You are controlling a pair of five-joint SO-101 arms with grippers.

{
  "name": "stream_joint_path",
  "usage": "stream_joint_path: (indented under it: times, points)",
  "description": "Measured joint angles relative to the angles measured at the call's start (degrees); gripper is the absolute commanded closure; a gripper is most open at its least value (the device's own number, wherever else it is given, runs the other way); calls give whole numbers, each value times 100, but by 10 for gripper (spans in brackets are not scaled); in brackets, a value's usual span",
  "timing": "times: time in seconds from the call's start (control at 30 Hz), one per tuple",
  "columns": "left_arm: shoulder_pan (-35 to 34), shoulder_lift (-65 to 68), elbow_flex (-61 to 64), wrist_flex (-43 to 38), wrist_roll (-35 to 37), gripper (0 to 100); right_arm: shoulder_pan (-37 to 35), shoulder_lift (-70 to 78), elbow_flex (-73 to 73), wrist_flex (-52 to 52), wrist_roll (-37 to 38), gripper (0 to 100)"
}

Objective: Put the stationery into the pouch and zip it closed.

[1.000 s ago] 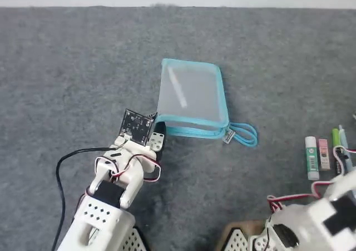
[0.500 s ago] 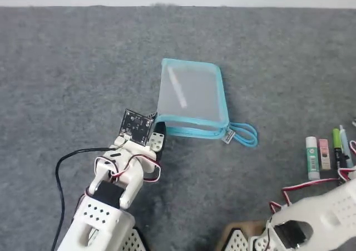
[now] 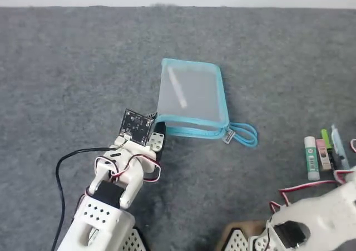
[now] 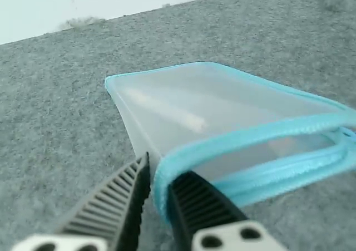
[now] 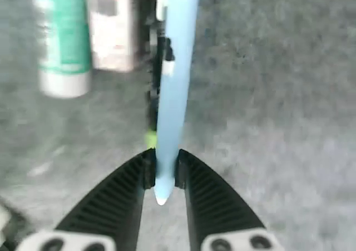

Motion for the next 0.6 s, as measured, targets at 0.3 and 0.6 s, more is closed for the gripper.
stream_joint_path:
  times: [0.3, 0.6]
  points:
    - [0, 0, 0, 0, 0, 988, -1310, -2497, 0, 1415, -1248, 992]
    - [0, 0, 0, 0, 0, 988, -4677, -4967, 1565, 1486, -2655, 992]
